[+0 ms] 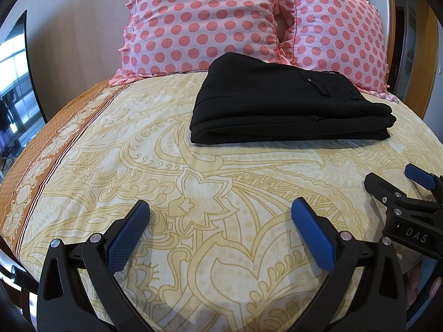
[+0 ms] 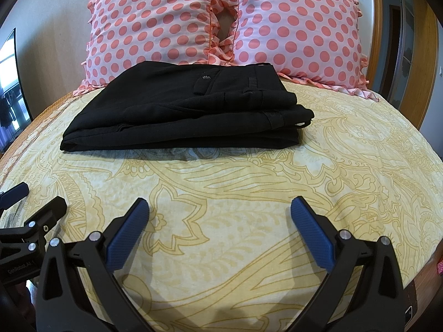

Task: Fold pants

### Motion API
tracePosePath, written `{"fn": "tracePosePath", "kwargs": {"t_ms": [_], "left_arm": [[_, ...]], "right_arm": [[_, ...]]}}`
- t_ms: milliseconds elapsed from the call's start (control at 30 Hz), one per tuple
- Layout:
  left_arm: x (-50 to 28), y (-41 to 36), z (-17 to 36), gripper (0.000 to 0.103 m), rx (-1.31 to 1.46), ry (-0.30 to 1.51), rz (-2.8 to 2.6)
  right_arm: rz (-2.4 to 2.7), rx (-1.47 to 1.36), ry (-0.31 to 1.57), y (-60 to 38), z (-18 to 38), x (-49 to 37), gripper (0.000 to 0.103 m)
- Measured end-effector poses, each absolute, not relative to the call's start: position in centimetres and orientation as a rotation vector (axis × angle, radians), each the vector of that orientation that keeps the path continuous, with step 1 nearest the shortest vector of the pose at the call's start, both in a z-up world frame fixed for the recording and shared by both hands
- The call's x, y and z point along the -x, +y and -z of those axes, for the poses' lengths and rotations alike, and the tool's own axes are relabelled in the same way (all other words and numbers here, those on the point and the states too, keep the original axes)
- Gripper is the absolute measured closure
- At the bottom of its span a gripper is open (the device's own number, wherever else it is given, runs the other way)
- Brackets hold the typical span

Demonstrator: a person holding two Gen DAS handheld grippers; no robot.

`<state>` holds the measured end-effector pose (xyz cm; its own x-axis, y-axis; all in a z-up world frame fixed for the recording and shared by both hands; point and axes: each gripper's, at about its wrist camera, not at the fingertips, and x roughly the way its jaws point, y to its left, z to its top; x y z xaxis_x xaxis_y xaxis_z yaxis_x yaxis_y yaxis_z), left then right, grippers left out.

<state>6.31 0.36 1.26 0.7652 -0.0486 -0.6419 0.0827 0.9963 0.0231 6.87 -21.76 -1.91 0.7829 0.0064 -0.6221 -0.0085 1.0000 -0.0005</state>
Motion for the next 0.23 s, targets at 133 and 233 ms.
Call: {"fn": "tracePosePath", "kwargs": {"t_ms": [133,233], "left_arm": [[-6.28,0.26,-1.36,0.001,-0.053,0.693,0.072],[-6.32,0.19,-1.45,0.001,-0.053,0.696,0.075]], "right_arm": [[-0.007,0.003,0.671,-21.74,1.91,-6.87,0.002],[-0.007,0.003,0.671,-21.74,1.92,-6.87,0.002]]}}
